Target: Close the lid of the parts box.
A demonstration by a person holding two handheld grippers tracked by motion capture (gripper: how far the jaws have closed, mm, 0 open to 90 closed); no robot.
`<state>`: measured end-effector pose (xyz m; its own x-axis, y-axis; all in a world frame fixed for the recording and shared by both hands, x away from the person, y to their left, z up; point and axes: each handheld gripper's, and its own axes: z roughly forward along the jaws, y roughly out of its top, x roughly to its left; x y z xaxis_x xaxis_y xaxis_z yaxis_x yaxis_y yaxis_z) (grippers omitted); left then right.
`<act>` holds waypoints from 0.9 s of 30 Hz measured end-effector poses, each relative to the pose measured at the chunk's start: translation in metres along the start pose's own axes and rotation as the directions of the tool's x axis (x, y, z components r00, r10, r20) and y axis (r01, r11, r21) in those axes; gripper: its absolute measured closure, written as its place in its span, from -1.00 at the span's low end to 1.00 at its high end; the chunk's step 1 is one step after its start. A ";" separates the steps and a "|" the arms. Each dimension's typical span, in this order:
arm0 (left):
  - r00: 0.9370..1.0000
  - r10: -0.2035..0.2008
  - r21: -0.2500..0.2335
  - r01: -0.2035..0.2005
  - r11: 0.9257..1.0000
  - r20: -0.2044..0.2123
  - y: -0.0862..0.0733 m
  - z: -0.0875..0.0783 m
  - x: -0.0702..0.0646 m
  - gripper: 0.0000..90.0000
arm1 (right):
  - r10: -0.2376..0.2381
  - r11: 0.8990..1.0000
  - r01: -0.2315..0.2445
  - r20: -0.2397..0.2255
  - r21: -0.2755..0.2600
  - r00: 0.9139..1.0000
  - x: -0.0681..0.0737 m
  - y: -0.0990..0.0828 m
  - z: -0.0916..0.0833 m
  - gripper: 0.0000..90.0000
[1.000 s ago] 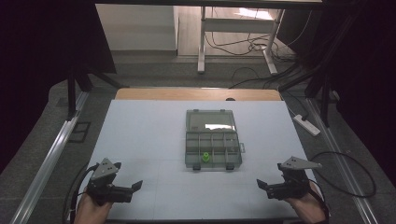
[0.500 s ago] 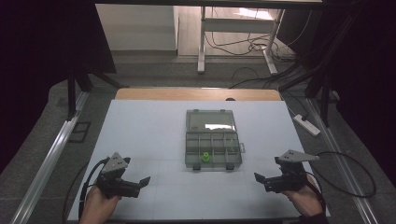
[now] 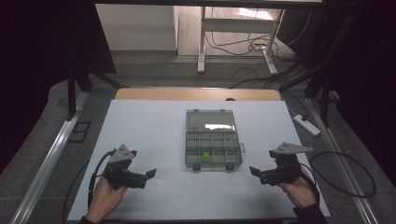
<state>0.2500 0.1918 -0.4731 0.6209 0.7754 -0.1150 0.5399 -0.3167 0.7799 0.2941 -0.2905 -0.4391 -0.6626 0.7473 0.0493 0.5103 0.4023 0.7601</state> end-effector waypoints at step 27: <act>0.998 0.048 0.028 -0.049 0.998 0.048 0.036 0.039 -0.003 -1.00 | 0.013 1.000 -0.014 -0.062 -0.011 0.998 -0.004 0.026 0.027 -1.00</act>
<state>0.2899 0.1567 -0.4686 0.6725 0.7324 -0.1065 0.5242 -0.3697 0.7672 0.3253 -0.2686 -0.4368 -0.6889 0.7180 0.0997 0.5134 0.3862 0.7664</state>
